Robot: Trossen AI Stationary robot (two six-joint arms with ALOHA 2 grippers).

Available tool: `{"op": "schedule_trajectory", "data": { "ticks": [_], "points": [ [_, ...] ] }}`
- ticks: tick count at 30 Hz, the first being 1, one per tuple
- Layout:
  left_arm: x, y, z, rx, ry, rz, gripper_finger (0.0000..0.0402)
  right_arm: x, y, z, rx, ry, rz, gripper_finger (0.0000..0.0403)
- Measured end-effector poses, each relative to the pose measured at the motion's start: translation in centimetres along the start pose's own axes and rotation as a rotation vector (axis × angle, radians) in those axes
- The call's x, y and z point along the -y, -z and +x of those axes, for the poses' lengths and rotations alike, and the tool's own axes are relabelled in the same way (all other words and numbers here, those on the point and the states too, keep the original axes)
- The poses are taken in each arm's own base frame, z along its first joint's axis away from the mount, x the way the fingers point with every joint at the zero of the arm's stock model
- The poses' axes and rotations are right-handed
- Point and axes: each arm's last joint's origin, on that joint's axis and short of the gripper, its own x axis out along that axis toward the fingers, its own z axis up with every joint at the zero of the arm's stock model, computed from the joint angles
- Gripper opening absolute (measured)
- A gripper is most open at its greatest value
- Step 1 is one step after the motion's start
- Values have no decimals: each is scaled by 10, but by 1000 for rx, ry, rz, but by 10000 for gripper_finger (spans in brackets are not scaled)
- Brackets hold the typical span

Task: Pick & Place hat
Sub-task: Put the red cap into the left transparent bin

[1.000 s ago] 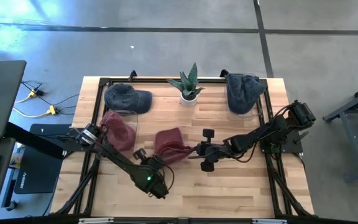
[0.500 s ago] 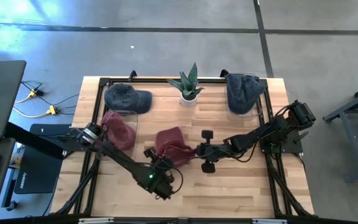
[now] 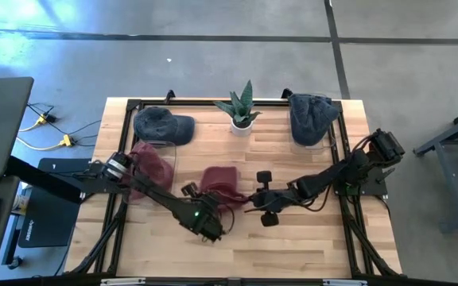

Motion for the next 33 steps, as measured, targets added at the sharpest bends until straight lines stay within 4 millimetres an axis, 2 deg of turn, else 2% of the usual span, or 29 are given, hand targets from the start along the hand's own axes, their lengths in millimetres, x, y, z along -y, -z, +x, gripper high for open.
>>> {"op": "schedule_trajectory", "data": {
  "ticks": [7,11,15,17,19,21,25,29,33],
  "points": [
    [22,-7,-43,186,77,156,4,2,-1,1,3,-15,19,2],
    [29,-12,-50,267,104,209,11,2,-1,1,12,-16,23,6],
    [37,-19,-52,323,165,285,53,2,-2,1,15,-23,43,4],
    [46,-21,-46,331,206,319,90,2,-2,1,15,-37,42,2],
    [56,-19,-31,304,224,376,133,1,-2,1,16,-48,42,2],
    [59,-19,-16,266,212,396,176,1,-2,1,17,-49,43,4],
    [60,-22,-3,210,240,388,239,1,-2,1,18,-49,42,5],
    [62,-22,2,200,241,384,243,1,-2,1,21,-49,41,2],
    [64,-22,2,207,241,384,192,1,-2,1,21,-49,41,7]
  ]
}}
